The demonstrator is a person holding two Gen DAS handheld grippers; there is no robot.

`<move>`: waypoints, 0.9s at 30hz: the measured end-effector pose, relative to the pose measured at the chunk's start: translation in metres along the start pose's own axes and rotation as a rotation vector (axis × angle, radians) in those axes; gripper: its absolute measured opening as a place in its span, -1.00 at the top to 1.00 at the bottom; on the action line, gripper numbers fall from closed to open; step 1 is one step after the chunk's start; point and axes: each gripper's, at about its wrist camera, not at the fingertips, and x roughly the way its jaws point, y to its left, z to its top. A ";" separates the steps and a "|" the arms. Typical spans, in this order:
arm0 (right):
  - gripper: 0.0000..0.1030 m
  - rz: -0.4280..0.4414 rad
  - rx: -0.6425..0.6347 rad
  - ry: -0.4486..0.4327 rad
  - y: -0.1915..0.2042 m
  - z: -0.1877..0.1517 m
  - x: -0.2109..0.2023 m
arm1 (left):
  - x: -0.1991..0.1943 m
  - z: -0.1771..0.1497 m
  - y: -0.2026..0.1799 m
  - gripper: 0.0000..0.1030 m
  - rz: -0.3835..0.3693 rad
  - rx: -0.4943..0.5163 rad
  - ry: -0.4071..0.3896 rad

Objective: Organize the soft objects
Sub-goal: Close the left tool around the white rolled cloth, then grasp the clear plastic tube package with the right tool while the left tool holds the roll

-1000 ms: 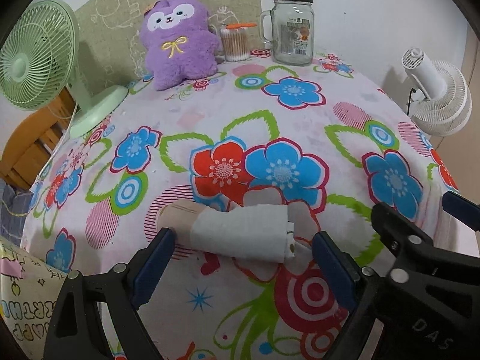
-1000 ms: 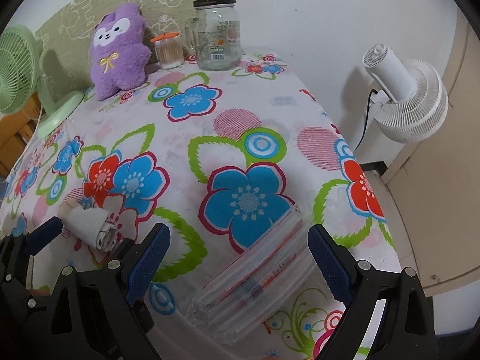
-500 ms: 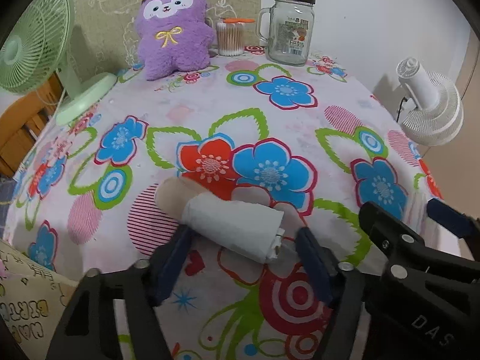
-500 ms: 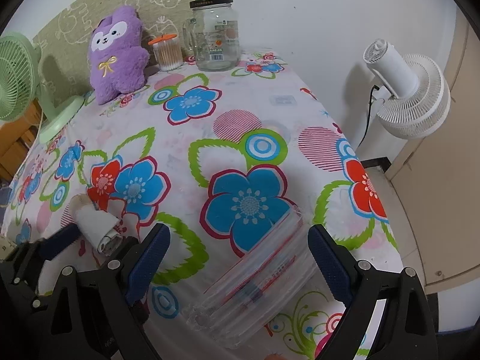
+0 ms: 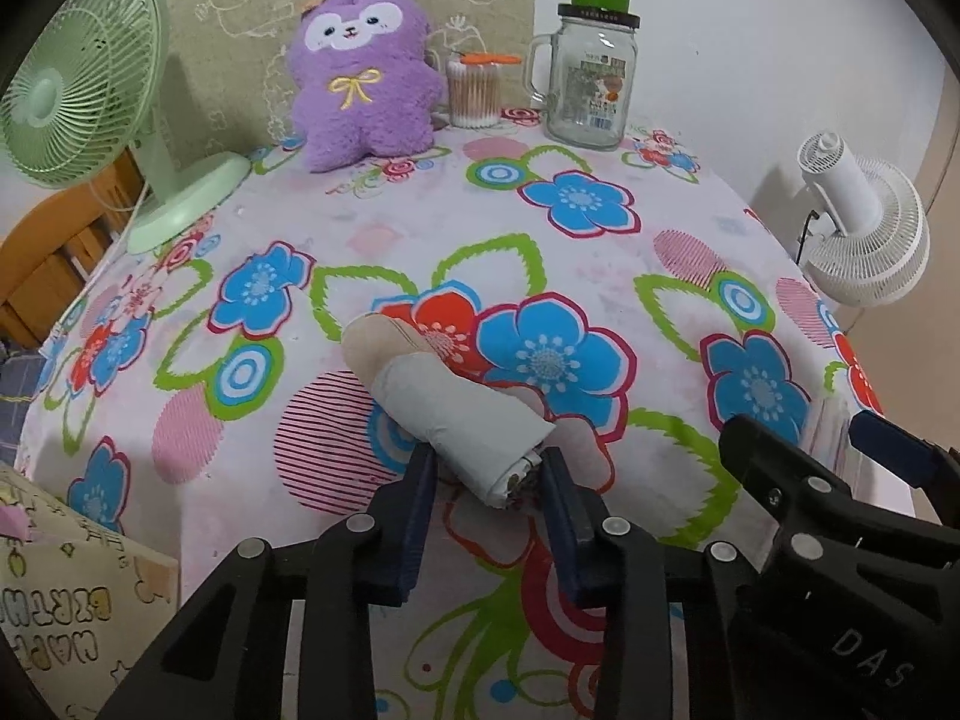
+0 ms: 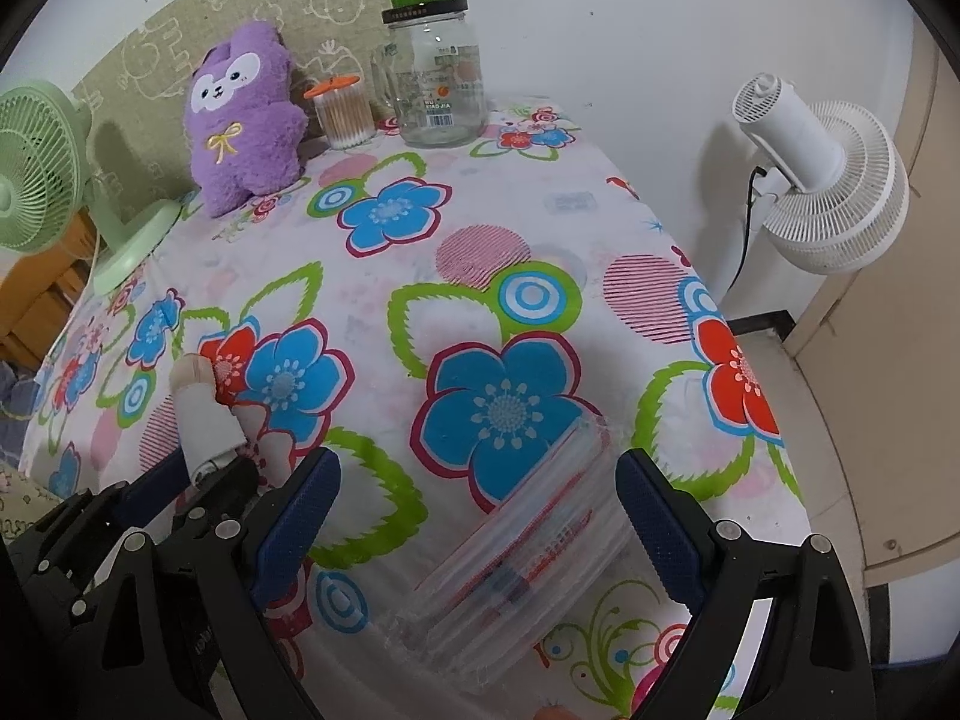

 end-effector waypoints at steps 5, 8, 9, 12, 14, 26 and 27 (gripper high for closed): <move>-0.84 -0.004 -0.008 -0.010 0.002 -0.002 -0.009 | -0.004 -0.002 0.003 0.33 0.014 -0.004 -0.001; -0.84 -0.017 -0.007 -0.001 0.002 -0.004 -0.009 | -0.001 -0.003 0.001 0.27 0.020 0.004 0.019; -0.84 -0.021 -0.006 0.006 0.001 -0.004 -0.009 | 0.000 -0.003 0.001 0.16 0.023 0.008 0.028; -0.84 -0.037 -0.003 0.008 -0.001 -0.005 -0.008 | 0.003 -0.003 0.000 -0.56 0.039 0.009 0.040; -0.84 -0.046 0.005 0.010 -0.002 -0.006 -0.008 | 0.003 -0.003 0.001 -0.64 0.045 0.003 0.037; -0.84 -0.048 0.038 0.012 -0.009 -0.004 -0.003 | 0.016 0.002 0.000 -0.84 0.013 -0.006 0.073; -0.84 -0.046 0.039 0.010 -0.008 -0.004 -0.003 | 0.016 0.002 0.001 -0.77 0.001 -0.008 0.072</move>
